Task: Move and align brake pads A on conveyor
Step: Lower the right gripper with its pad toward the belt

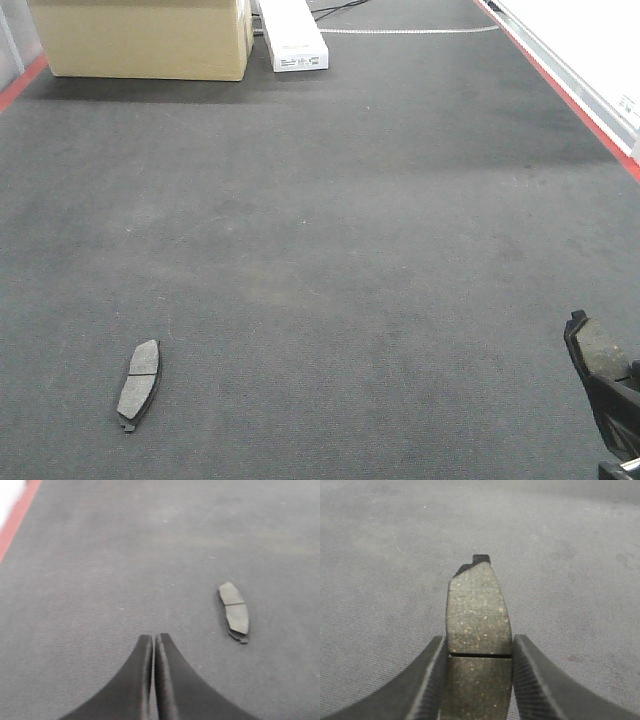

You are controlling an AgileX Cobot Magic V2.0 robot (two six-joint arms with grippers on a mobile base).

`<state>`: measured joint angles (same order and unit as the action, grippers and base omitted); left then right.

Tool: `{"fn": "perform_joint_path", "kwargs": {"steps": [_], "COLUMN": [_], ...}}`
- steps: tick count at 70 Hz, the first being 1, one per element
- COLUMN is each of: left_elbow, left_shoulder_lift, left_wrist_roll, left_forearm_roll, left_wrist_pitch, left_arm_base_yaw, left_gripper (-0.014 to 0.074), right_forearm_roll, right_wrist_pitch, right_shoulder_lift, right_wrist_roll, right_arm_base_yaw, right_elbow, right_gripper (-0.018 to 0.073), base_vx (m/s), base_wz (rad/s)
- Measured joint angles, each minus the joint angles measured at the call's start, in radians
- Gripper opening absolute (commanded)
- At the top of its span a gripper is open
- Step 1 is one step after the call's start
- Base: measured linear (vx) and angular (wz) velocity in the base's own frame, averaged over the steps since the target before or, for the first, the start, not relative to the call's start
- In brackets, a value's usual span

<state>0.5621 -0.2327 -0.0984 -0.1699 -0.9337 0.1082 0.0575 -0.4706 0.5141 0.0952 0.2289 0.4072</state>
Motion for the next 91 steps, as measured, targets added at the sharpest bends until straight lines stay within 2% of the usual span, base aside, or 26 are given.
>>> {"fn": "perform_joint_path", "kwargs": {"steps": [16,78,91], "left_elbow": [0.0,0.0,0.0], "left_shoulder_lift": [0.002,0.002,0.002], "left_wrist_roll": [-0.007,-0.009,-0.009], "left_forearm_roll": [-0.003,-0.006,-0.006], "left_wrist_pitch": [0.06,0.051,0.051], "left_arm_base_yaw": [0.0,0.0,0.0], "left_gripper": [-0.0006,-0.0006,-0.0006], "right_forearm_roll": [0.0,0.018,0.027], "right_wrist_pitch": [0.0,0.02,0.058], "right_shoulder_lift": [0.0,0.0,0.105], "right_wrist_roll": [0.0,-0.01,-0.056], "right_arm_base_yaw": [0.0,0.0,0.0], "right_elbow": [0.0,0.0,0.016], "right_gripper": [0.01,0.0106,0.0116], "base_vx": [0.0,0.0,0.0], "base_wz": [0.0,0.0,0.0]}}
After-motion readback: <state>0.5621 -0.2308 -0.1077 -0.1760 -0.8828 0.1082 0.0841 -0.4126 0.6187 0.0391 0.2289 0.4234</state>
